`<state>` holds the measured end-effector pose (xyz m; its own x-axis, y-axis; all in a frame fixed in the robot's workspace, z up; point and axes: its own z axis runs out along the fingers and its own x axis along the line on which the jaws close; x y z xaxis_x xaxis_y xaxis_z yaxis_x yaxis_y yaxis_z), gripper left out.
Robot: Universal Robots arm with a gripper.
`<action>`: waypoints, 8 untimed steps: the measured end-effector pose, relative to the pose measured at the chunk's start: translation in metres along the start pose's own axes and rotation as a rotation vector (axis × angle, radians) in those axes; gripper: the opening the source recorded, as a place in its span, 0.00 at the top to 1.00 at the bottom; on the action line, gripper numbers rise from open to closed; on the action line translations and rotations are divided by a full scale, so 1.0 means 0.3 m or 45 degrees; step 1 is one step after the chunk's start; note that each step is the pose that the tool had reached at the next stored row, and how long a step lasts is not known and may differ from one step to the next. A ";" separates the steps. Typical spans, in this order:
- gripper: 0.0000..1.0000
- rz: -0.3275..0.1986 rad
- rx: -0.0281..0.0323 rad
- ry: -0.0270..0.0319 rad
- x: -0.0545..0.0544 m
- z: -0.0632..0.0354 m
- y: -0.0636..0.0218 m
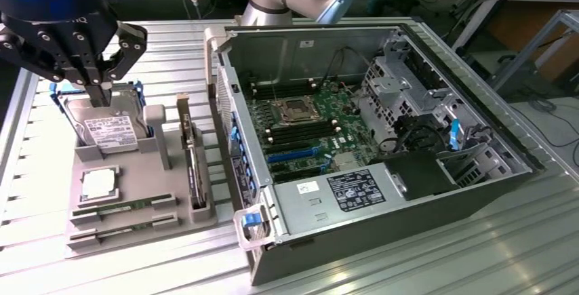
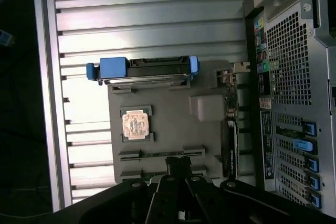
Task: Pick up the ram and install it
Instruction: 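Pick up the ram and move it above insertion slot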
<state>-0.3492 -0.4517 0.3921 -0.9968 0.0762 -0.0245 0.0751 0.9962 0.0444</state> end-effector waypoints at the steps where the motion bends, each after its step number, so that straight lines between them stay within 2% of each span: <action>1: 0.90 0.000 0.0000 0.0000 0.000 0.000 0.000; 4: 0.90 0.000 0.0000 0.0000 0.000 0.000 0.000; 5: 0.90 0.000 0.0016 0.0042 0.000 0.009 -0.008; 8: 0.90 0.000 0.0014 0.0040 0.000 0.047 -0.104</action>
<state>-0.3512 -0.4822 0.3766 -0.9968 0.0765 -0.0213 0.0755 0.9962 0.0433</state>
